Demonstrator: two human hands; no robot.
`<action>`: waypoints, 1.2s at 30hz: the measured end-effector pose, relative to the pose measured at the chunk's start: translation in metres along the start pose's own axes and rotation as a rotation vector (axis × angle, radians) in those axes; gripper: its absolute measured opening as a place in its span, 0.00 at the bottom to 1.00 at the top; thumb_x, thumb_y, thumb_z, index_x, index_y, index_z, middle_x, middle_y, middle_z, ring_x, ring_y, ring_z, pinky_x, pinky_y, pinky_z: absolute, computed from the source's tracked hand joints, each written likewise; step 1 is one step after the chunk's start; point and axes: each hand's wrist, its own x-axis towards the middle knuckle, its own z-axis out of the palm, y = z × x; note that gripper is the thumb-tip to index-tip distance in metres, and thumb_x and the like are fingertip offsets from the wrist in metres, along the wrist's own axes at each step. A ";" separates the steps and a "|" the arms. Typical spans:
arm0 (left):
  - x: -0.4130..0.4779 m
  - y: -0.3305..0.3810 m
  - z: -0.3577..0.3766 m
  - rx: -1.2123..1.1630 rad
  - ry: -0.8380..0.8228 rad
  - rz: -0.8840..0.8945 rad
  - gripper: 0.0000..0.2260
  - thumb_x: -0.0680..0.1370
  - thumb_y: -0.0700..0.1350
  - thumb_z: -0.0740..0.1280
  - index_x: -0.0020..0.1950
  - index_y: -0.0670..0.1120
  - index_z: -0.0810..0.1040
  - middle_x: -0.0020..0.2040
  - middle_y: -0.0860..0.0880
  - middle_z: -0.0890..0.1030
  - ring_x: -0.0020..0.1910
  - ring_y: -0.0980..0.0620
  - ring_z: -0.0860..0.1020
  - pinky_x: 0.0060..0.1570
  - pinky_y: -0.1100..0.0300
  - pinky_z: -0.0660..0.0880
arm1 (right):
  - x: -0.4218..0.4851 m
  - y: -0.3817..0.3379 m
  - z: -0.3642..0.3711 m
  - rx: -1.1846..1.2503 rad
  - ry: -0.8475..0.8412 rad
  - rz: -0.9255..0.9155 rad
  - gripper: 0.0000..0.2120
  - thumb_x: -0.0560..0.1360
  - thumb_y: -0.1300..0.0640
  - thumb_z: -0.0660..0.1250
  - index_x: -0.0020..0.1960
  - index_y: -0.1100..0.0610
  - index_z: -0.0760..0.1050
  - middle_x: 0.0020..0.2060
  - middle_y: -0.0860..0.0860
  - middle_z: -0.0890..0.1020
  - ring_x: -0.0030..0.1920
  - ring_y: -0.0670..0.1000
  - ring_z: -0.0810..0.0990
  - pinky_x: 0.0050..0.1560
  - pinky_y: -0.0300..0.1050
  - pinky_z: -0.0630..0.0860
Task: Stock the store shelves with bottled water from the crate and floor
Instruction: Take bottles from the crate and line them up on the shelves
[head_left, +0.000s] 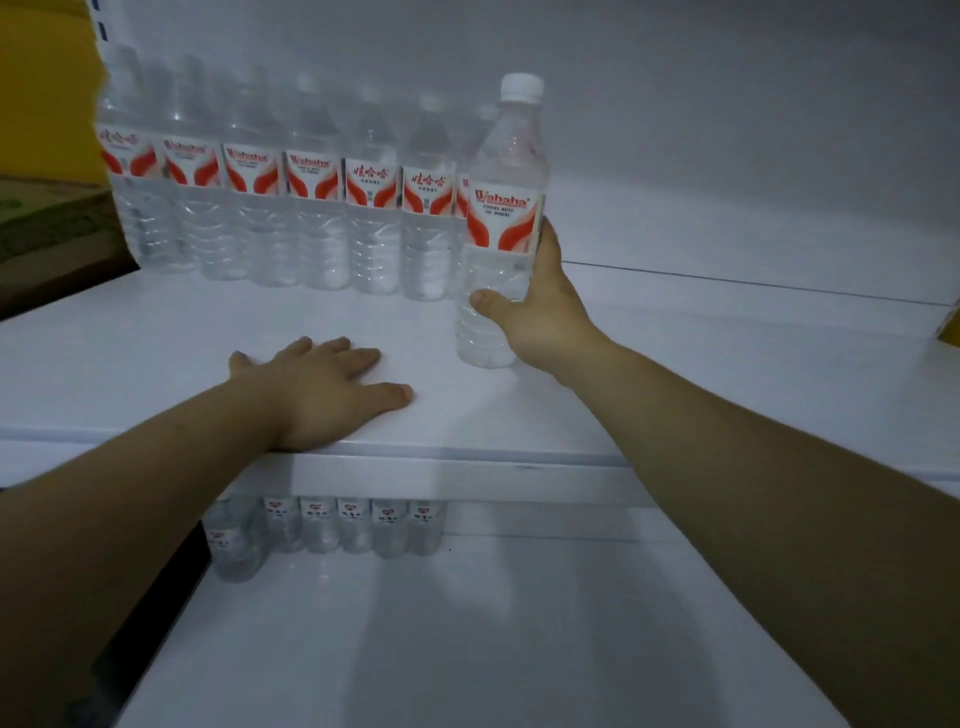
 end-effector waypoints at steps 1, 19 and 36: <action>0.000 0.000 0.000 -0.004 -0.001 0.001 0.37 0.71 0.75 0.46 0.77 0.62 0.49 0.79 0.57 0.48 0.78 0.49 0.47 0.72 0.35 0.45 | 0.003 0.002 -0.004 -0.006 -0.006 -0.002 0.42 0.75 0.60 0.71 0.78 0.47 0.47 0.71 0.46 0.67 0.69 0.50 0.67 0.67 0.48 0.64; -0.003 0.000 -0.003 -0.026 -0.018 0.001 0.38 0.69 0.75 0.45 0.77 0.63 0.48 0.79 0.58 0.47 0.78 0.50 0.47 0.72 0.37 0.45 | 0.071 0.046 -0.012 -0.059 0.082 0.016 0.39 0.77 0.59 0.68 0.78 0.49 0.46 0.71 0.48 0.68 0.70 0.52 0.68 0.67 0.48 0.65; -0.007 0.001 -0.005 -0.032 -0.040 0.022 0.43 0.62 0.76 0.40 0.77 0.63 0.48 0.79 0.58 0.47 0.78 0.51 0.47 0.73 0.37 0.44 | 0.113 0.070 -0.011 -0.130 0.121 0.050 0.39 0.77 0.57 0.68 0.79 0.50 0.46 0.73 0.50 0.67 0.72 0.53 0.66 0.71 0.52 0.63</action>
